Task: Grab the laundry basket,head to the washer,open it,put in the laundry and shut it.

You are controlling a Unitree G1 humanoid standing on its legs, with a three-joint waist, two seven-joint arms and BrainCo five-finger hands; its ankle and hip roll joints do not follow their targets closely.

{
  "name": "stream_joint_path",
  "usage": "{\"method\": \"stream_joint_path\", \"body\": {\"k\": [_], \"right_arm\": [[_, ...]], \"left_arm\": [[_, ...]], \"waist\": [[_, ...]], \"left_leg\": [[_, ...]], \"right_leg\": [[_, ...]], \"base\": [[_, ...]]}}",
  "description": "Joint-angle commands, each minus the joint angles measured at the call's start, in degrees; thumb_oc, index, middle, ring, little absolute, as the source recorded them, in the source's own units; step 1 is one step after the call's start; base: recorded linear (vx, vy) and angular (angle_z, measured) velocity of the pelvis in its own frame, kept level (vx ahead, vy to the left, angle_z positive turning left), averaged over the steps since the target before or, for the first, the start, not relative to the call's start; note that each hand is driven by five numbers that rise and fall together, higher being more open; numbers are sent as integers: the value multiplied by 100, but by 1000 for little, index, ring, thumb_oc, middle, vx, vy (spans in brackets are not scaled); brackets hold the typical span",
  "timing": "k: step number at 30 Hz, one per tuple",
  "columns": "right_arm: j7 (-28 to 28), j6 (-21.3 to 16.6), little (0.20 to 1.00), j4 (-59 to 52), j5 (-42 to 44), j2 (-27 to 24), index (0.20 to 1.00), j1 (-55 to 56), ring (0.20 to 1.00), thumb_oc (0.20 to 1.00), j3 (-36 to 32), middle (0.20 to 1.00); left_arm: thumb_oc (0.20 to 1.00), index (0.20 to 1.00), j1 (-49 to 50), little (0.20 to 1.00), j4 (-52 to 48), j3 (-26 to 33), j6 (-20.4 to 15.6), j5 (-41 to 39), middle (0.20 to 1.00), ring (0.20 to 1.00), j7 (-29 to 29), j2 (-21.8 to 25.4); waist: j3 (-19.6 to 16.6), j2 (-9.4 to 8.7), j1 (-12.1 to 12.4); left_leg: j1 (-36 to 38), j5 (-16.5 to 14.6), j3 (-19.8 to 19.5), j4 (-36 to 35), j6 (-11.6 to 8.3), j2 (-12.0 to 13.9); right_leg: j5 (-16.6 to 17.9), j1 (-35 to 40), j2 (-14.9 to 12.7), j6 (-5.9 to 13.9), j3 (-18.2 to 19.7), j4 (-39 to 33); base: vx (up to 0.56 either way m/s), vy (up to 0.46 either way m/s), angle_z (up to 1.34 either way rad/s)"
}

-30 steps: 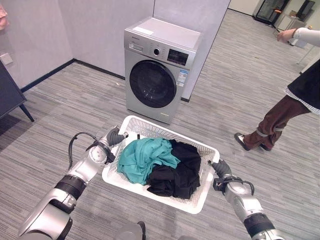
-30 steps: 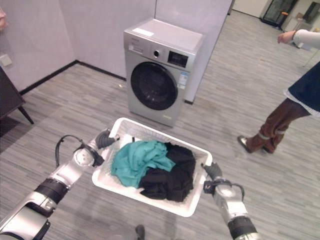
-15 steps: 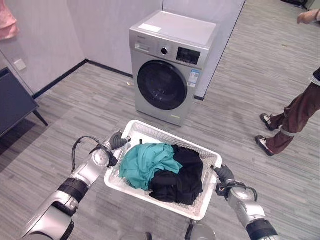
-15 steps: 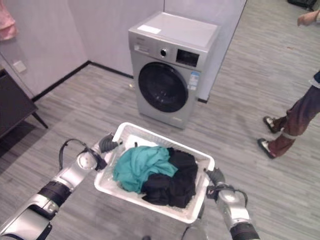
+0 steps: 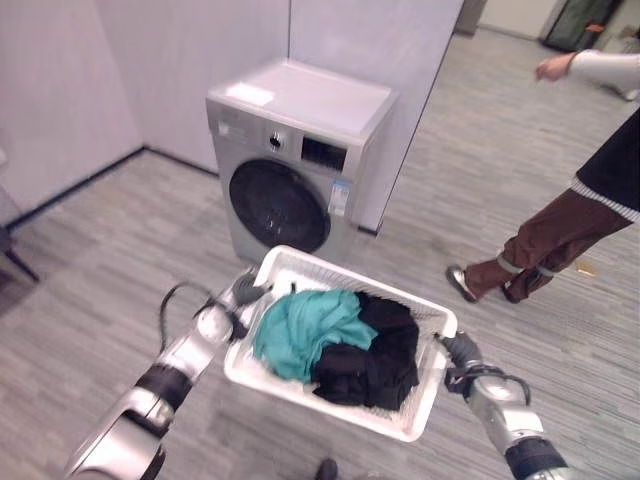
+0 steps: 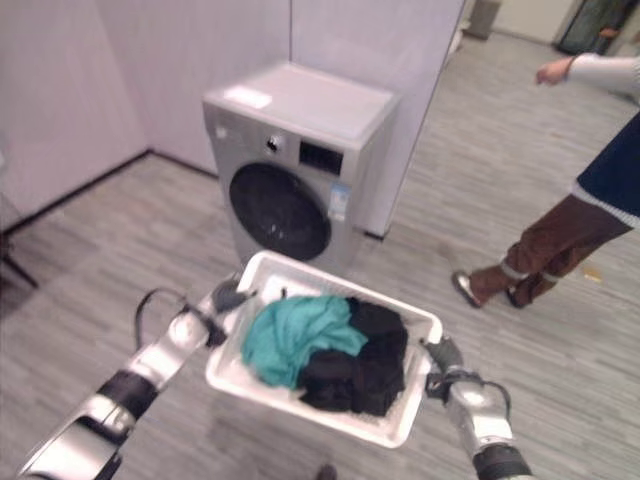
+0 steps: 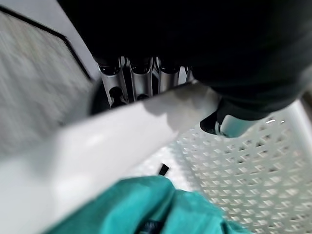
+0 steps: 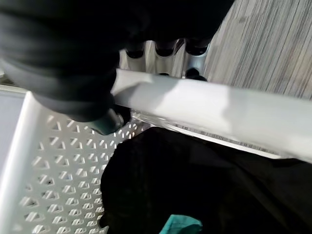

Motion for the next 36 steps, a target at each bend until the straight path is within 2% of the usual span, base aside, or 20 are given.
{"method": "stream_joint_path", "body": {"k": [1,4,8,18,24,31,36], "right_arm": [[37,-591,200,-391,434,-565,200,-103,200,200,-789,200],[7,-642,200,-297,530,-500,200,-82,200,200,-846,200],[-18,-724,200,-157,613,-411,200,-106,200,200,-926,200],[13,-786,200,-120,538,-309,200,-34,200,200,-1066,200],[-2,-829,200,-156,274,-357,200,0,200,200,-1131,200],[-144,-890,200,-466,-533,-533,200,118,200,200,-1276,200],[-147,-906,200,-423,-480,-450,200,259,200,200,-1383,200]], "left_arm": [[200,200,-718,200,200,363,-103,-197,200,200,336,449],[200,200,-718,200,283,322,-131,-182,200,200,343,445],[200,200,-683,200,390,246,-150,-182,200,200,305,446],[200,200,-278,200,372,388,-205,-221,200,200,270,462],[200,200,-134,200,303,462,-220,-205,200,200,246,438],[200,200,-26,200,284,565,-236,-92,200,200,230,427],[200,200,94,200,262,631,-252,-82,200,200,225,410]], "waist": [[11,230,260],[-92,339,233],[-258,380,252],[-437,541,282],[-483,612,247],[-501,679,184],[-489,694,146]], "left_leg": [[4,1027,-97,-2529,34,-333],[245,1036,-162,-2875,-5,-384],[459,964,-157,-3010,2,-536],[954,673,21,-3303,241,-894],[1101,633,63,-3479,315,-998],[1245,615,75,-3686,380,-1078],[1287,605,67,-3747,411,-1110]], "right_leg": [[-211,346,-706,1015,185,-206],[-355,423,-649,1046,178,-170],[-417,487,-762,1066,194,-134],[-438,494,-1095,1262,277,-18],[-411,491,-1177,1346,287,-27],[-418,462,-1236,1405,277,8],[-424,451,-1255,1424,252,29]], "base": [[170,88,3],[153,86,-6],[187,137,-4],[83,116,0],[34,71,-9],[17,44,-2],[3,6,0]]}}
